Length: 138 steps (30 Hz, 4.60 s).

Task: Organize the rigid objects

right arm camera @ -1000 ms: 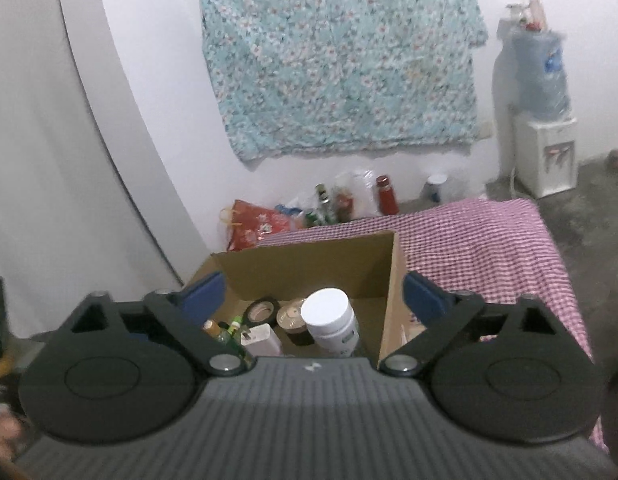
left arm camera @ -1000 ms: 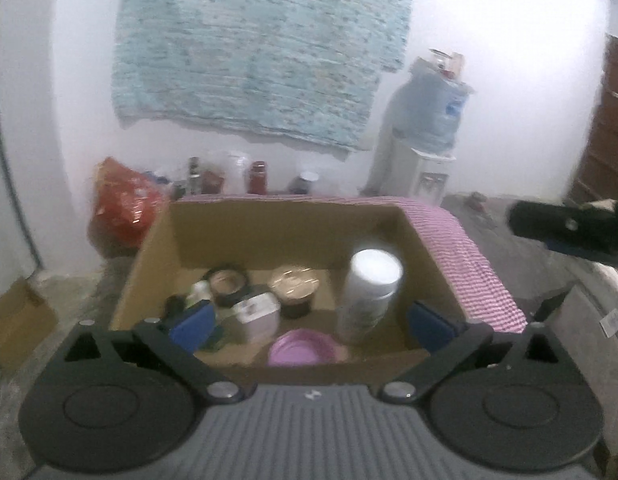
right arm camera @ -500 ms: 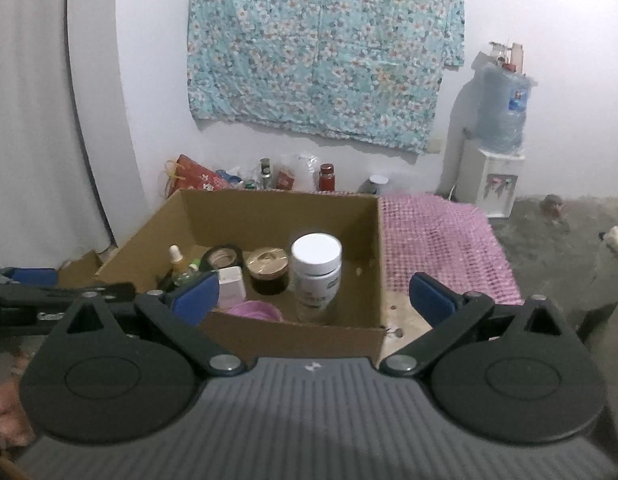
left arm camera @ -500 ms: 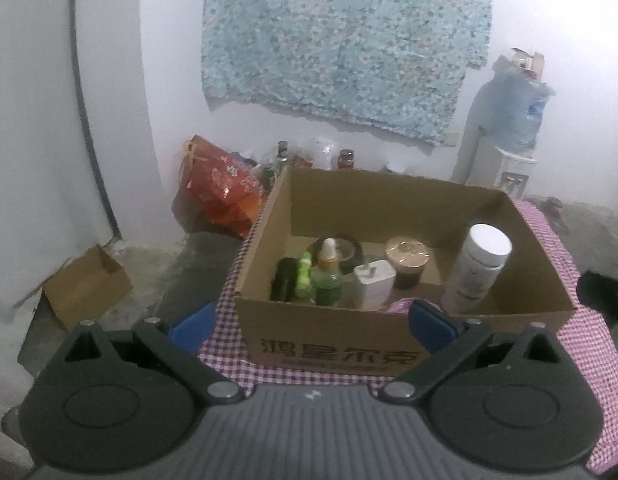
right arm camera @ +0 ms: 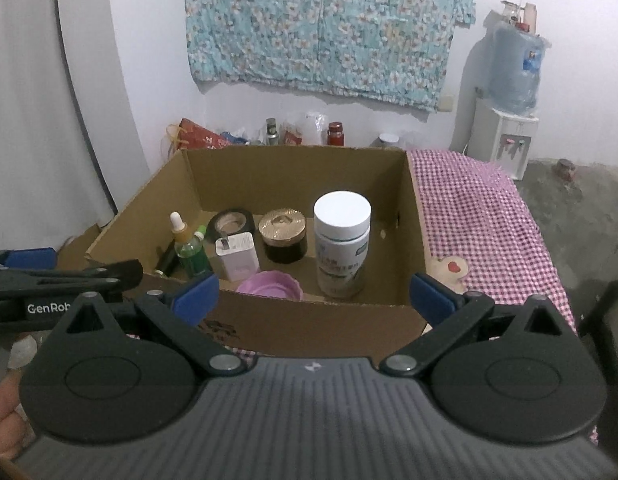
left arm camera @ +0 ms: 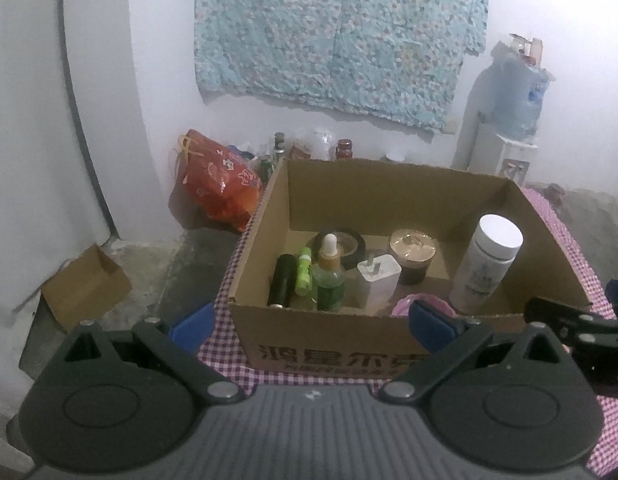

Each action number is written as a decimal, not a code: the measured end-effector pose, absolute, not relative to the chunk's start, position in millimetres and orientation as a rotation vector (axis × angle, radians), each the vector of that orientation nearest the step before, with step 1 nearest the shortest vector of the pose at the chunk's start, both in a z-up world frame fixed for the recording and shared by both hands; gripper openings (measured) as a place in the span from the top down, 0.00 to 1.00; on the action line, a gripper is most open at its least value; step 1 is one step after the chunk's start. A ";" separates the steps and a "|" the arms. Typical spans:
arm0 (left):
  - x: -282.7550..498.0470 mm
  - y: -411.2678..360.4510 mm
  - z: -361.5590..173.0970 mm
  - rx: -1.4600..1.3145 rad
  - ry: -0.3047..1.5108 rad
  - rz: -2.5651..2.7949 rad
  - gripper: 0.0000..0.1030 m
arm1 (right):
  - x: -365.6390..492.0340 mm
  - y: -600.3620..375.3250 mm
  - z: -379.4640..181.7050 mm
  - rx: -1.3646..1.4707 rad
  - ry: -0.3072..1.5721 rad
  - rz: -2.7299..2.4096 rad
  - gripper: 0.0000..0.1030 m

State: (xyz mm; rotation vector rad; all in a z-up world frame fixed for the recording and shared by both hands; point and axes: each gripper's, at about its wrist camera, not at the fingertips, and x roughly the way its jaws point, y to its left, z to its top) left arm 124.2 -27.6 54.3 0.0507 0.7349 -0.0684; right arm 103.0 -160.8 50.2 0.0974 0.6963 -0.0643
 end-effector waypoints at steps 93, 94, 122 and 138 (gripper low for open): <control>125.2 -32.8 52.6 0.080 0.786 -0.108 0.03 | 109.9 -173.5 31.4 0.151 0.770 -0.083 0.01; 125.1 -32.7 52.6 0.080 0.785 -0.108 0.03 | 110.0 -173.9 31.3 0.151 0.771 -0.083 0.01; 125.3 -33.7 52.5 0.081 0.788 -0.108 0.03 | 110.8 -176.0 31.5 0.156 0.776 -0.085 0.01; 125.5 -33.4 52.9 0.083 0.788 -0.110 0.03 | 111.0 -176.8 30.6 0.159 0.777 -0.086 0.01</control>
